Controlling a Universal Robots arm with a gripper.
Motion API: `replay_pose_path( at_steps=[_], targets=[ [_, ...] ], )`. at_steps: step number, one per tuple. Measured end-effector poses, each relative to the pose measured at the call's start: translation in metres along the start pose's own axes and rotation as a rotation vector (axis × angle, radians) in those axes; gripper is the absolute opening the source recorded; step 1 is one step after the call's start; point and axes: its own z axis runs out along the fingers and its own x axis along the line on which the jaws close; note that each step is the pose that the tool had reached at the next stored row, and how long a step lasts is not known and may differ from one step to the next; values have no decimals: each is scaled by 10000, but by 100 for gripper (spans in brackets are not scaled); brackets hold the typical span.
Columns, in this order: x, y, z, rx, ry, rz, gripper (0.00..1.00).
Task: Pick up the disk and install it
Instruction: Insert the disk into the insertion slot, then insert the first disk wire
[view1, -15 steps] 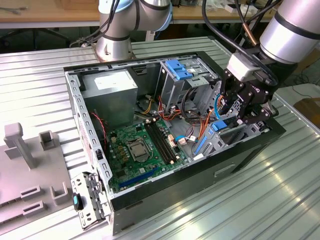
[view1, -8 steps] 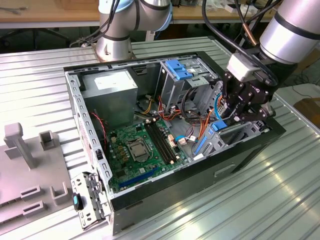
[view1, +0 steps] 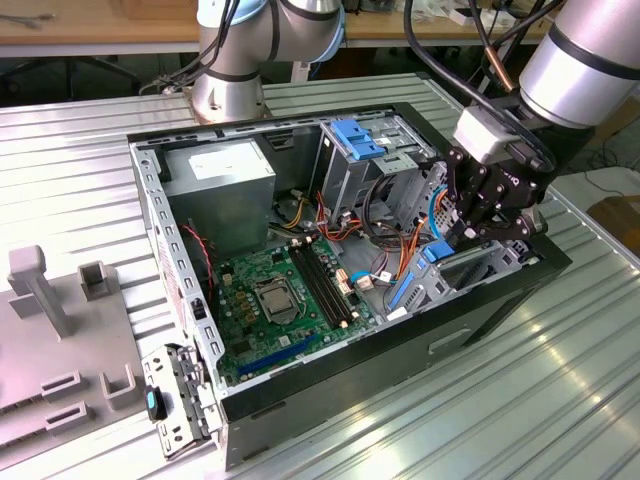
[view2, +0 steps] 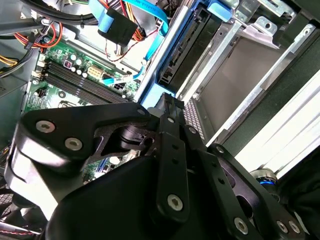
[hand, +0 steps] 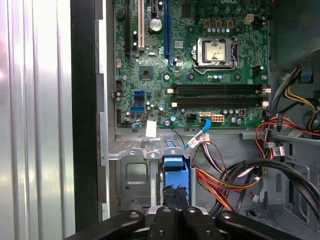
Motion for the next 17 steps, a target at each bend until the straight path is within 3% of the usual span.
replay_pose_path(
  at_steps=[13, 17],
  targets=[
    [-1, -20, 3, 0, -2, -1, 11],
    [-2, -152, 5, 0, -1, -1, 11]
  ],
)
